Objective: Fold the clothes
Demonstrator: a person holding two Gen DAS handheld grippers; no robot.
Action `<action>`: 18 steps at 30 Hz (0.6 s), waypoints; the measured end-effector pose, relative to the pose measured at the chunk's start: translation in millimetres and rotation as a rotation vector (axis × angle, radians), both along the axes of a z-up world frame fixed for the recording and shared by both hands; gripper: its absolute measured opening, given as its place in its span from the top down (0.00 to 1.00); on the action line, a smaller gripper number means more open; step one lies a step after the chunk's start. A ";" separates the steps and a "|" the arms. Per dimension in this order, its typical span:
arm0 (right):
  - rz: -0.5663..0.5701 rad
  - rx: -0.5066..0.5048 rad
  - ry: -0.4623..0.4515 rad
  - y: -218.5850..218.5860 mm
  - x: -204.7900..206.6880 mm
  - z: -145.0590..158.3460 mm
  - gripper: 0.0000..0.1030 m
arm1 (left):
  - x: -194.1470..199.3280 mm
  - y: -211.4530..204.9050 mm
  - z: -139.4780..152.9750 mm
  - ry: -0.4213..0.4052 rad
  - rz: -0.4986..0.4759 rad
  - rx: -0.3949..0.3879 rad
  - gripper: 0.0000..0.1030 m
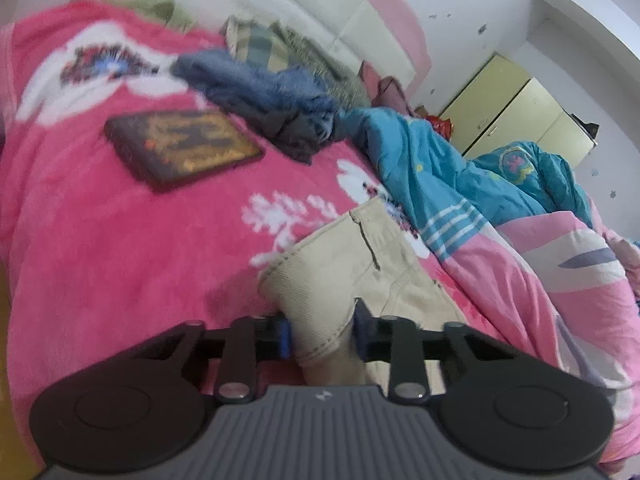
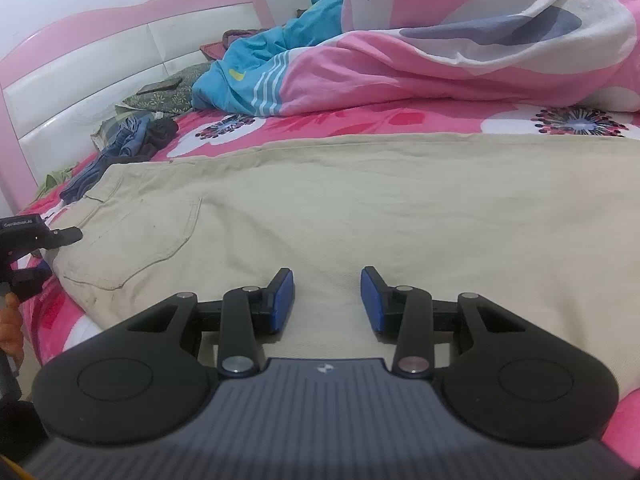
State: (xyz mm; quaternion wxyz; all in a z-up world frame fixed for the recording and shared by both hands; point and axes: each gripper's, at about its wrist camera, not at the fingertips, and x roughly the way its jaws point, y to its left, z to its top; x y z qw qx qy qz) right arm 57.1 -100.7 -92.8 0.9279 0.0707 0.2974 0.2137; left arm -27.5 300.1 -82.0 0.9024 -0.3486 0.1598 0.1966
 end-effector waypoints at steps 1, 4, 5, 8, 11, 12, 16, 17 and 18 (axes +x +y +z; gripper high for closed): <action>0.000 0.003 0.000 -0.5 -0.3 -0.3 0.64 | 1.1 -5.5 6.8 -0.013 -0.002 0.044 0.78; -0.002 0.023 0.003 -2.9 -0.2 -0.8 0.64 | 8.5 -26.0 33.9 -0.058 -0.041 0.183 0.79; -0.003 0.040 0.007 -5.2 0.1 -0.8 0.64 | 11.7 -35.2 43.9 -0.072 -0.063 0.233 0.79; -0.011 0.117 0.027 -15.4 1.5 -0.2 0.64 | 21.7 -70.8 75.4 -0.118 -0.158 0.405 0.79; -0.032 0.232 0.046 -35.1 -0.9 4.4 0.64 | 27.1 -119.4 100.7 -0.169 -0.305 0.587 0.79; -0.043 0.273 0.047 -43.3 -2.9 6.8 0.64 | 28.0 -137.5 107.2 -0.180 -0.361 0.641 0.79; -0.091 0.433 0.037 -81.0 -12.8 17.3 0.64 | 32.0 -204.7 115.5 -0.207 -0.554 0.827 0.79; -0.107 0.468 0.029 -92.5 -16.3 19.4 0.64 | 33.1 -221.0 113.0 -0.204 -0.605 0.851 0.79; -0.125 0.497 0.024 -103.9 -19.5 19.9 0.64 | 34.5 -236.8 109.4 -0.198 -0.653 0.871 0.79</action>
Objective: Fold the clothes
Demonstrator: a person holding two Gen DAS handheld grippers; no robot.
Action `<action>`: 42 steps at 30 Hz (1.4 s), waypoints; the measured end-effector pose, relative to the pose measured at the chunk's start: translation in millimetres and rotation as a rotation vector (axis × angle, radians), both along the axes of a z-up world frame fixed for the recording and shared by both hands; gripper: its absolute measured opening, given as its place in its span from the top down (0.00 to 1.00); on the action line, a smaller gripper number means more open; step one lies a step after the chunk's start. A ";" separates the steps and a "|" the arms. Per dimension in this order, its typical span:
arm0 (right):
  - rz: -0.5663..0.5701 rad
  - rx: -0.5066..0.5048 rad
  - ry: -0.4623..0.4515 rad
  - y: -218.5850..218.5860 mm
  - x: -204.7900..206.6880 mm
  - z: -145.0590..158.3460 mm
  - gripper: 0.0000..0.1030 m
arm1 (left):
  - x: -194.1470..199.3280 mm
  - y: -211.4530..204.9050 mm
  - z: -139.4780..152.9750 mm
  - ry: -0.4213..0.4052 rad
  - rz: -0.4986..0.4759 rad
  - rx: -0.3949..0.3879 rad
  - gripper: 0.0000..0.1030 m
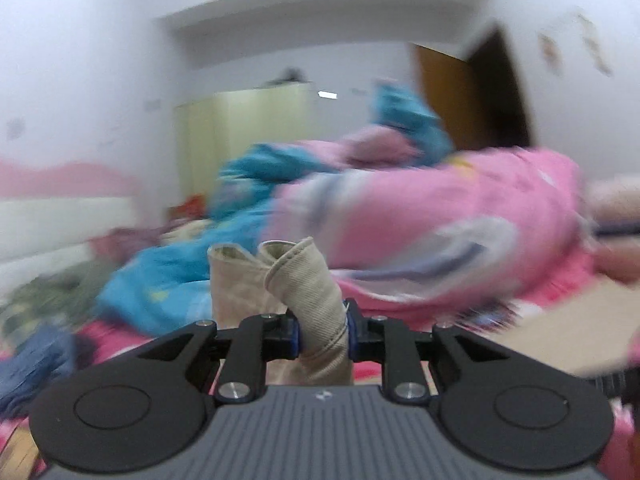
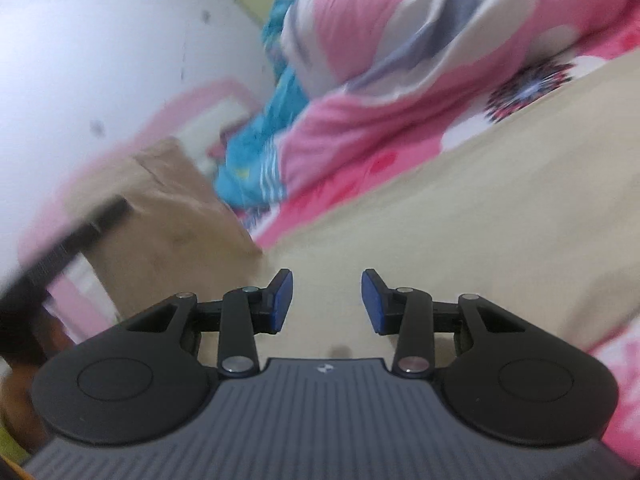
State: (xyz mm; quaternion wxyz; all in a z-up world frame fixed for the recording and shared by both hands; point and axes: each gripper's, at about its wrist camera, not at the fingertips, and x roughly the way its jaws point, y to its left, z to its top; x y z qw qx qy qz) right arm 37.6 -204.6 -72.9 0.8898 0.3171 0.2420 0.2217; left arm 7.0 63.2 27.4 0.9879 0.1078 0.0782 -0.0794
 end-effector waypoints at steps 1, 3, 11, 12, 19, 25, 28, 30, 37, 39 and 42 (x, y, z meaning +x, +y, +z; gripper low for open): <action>-0.019 0.028 -0.002 -11.4 -3.2 0.5 0.64 | 1.2 -15.9 -5.1 0.019 -0.037 0.029 0.79; -0.063 0.074 0.003 -33.3 -10.8 -2.8 0.64 | 1.9 -46.1 -21.9 0.076 -0.100 0.082 0.79; -0.190 0.193 0.078 -90.1 -30.2 -33.3 0.62 | -12.4 -99.5 -92.1 0.314 -0.291 0.186 0.58; -0.186 0.199 0.070 -93.0 -29.0 -32.3 0.62 | -18.0 -95.9 -89.0 0.305 -0.309 0.173 0.47; 0.014 0.153 0.024 -75.0 44.6 -0.7 0.54 | -33.5 -55.5 -64.1 0.296 -0.259 0.078 0.47; 0.141 -0.035 0.076 -29.0 138.8 10.8 0.47 | -31.2 -18.7 -63.6 0.309 -0.148 0.074 0.51; 0.211 -0.095 0.133 -9.1 166.3 -0.2 0.47 | -27.8 -1.2 -67.2 0.335 -0.129 0.027 0.55; 0.251 -0.117 0.156 1.1 171.5 -6.7 0.64 | -26.2 10.2 -69.1 0.354 -0.131 -0.028 0.57; 0.265 -0.048 0.095 -0.4 142.6 5.2 0.87 | -30.6 32.6 -70.0 0.378 -0.156 -0.146 0.62; 0.249 -0.030 0.152 -2.4 147.4 -3.6 0.87 | -29.6 39.1 -68.9 0.386 -0.162 -0.182 0.62; 0.231 0.040 0.252 -5.6 158.3 -22.1 0.88 | -30.0 46.3 -63.3 0.373 -0.139 -0.200 0.62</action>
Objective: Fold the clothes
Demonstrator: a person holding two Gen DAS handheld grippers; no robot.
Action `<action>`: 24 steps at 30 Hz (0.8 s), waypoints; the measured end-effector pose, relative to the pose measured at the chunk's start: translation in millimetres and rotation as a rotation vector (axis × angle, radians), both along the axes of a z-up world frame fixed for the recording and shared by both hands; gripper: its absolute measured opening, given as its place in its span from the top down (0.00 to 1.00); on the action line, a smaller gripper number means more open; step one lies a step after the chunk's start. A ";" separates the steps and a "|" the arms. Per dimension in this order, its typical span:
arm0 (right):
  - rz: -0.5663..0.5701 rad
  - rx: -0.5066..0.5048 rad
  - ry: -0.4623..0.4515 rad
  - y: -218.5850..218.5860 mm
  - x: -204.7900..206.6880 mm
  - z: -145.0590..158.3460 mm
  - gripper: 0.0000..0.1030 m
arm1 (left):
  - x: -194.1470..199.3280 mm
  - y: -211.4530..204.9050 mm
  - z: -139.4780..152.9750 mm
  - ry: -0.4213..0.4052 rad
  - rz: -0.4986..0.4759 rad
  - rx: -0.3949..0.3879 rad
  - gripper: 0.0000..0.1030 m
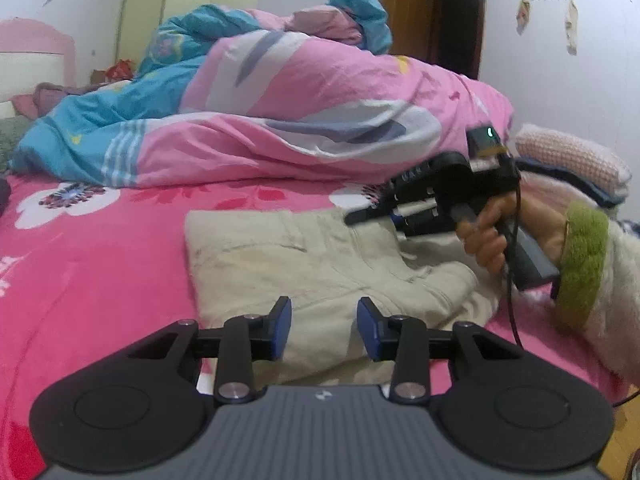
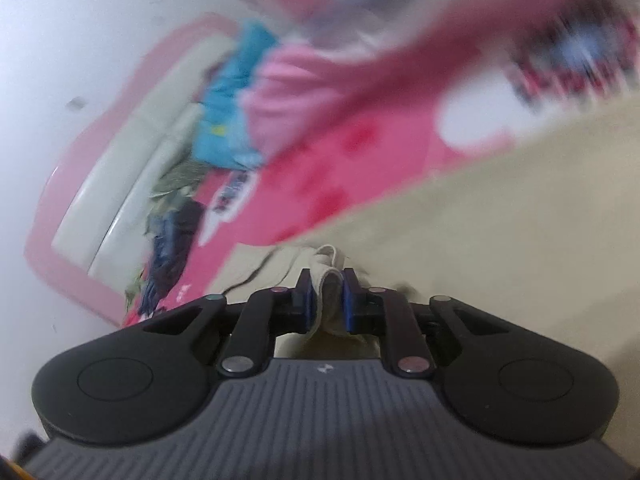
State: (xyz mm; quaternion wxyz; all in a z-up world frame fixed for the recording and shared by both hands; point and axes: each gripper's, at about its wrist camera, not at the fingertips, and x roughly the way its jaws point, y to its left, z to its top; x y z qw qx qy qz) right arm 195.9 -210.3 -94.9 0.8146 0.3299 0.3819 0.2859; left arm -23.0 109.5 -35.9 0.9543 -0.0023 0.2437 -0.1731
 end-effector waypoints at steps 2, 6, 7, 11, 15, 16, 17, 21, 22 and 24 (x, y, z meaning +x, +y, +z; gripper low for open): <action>-0.005 0.076 0.006 -3.7 -2.4 2.4 0.88 | -2.1 5.9 5.4 -0.019 0.025 -0.003 0.62; 0.005 0.073 -0.004 -3.5 -1.2 9.3 0.89 | 6.5 9.2 7.6 0.023 0.059 -0.007 0.62; 0.006 0.041 0.006 -1.2 0.7 6.4 0.88 | 11.8 6.9 5.2 0.052 0.068 0.008 0.62; 0.003 -0.116 0.010 12.9 1.5 -8.6 0.90 | 17.4 -1.9 2.8 0.079 0.095 0.062 0.63; -0.047 -0.258 -0.107 20.5 -16.3 20.6 0.73 | 15.7 -9.9 2.7 0.085 0.098 0.121 0.63; -0.083 -0.297 -0.161 19.2 -24.5 32.5 0.71 | 15.0 -12.0 2.3 0.085 0.099 0.137 0.63; -0.120 -0.337 -0.215 17.8 -32.8 44.4 0.71 | 14.5 -13.6 1.7 0.085 0.101 0.146 0.63; -0.166 -0.429 -0.428 28.0 -63.8 80.5 0.71 | 13.7 -17.1 -1.5 0.088 0.117 0.157 0.63; -0.134 -0.446 -0.471 35.8 -68.4 82.2 0.71 | 13.8 -17.7 -2.1 0.090 0.121 0.158 0.63; -0.059 -0.490 -0.511 50.2 -70.4 74.8 0.72 | 13.8 -19.2 -3.1 0.092 0.126 0.164 0.63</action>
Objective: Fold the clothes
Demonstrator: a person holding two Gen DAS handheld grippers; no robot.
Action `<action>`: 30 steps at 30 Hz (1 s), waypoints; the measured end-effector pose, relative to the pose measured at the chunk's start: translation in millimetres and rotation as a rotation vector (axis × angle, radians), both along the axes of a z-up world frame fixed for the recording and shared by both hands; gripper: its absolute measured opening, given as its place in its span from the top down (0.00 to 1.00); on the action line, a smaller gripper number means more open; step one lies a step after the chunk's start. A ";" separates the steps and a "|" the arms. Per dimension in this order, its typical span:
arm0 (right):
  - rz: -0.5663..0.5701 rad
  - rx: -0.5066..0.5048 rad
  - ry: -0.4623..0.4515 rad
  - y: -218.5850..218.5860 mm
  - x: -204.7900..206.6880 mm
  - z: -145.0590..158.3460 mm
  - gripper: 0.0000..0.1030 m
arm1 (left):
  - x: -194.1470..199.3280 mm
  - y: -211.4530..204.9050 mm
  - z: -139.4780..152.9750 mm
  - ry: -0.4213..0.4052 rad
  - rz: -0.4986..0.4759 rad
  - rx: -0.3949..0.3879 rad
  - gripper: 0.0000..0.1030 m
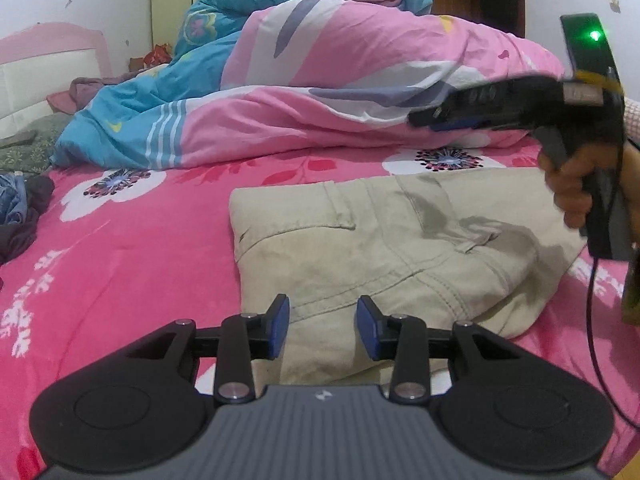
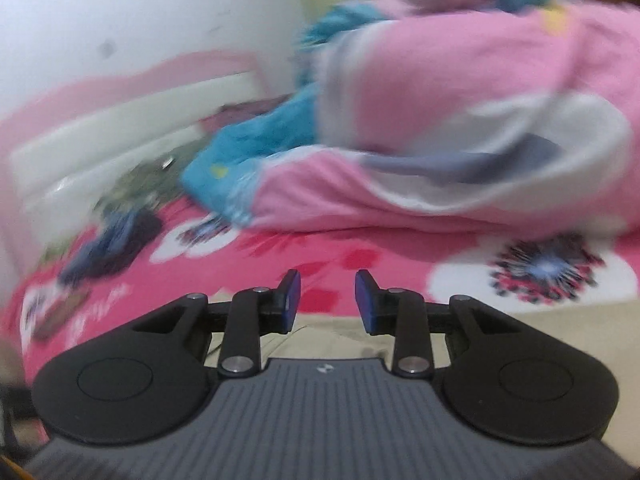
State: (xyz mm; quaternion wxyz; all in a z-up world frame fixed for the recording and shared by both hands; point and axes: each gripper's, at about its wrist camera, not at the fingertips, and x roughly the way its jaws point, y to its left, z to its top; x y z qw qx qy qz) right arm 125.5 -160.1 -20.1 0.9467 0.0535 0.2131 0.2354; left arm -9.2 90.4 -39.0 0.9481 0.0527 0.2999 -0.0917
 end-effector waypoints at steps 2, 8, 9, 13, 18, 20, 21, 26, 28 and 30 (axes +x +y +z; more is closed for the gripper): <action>0.034 -0.089 0.059 15.0 8.5 -25.3 0.73 | -0.2 -2.0 -0.1 -0.002 0.001 0.014 0.63; 0.000 -0.103 0.197 9.8 22.9 -50.4 0.69 | 2.5 -2.0 2.1 0.021 0.015 0.011 0.61; -0.016 -0.094 0.210 7.1 21.6 -42.9 0.67 | 3.2 -1.4 2.5 0.027 0.020 0.008 0.59; -0.064 0.068 0.236 -19.4 2.4 -21.2 0.41 | 5.9 3.1 3.5 0.046 0.036 -0.029 0.55; -0.064 0.367 0.463 -64.2 -27.7 -28.8 0.34 | 5.1 2.7 3.4 0.039 0.041 -0.036 0.54; -0.045 0.482 0.506 -75.4 -47.4 -36.5 0.32 | 2.4 4.1 5.9 0.018 0.044 -0.050 0.53; -0.039 0.525 0.525 -78.1 -56.8 -40.4 0.31 | -0.4 5.3 8.2 0.000 0.047 -0.061 0.53; -0.035 0.608 0.601 -77.4 -82.7 -57.2 0.27 | -24.9 -10.4 22.6 -0.161 -0.077 -0.023 0.45; -0.023 0.643 0.622 -74.7 -80.8 -62.4 0.27 | -28.3 -30.9 21.6 -0.176 -0.173 0.049 0.43; -0.011 0.682 0.638 -72.9 -76.2 -67.0 0.26 | -27.0 -56.3 14.0 -0.163 -0.254 0.146 0.43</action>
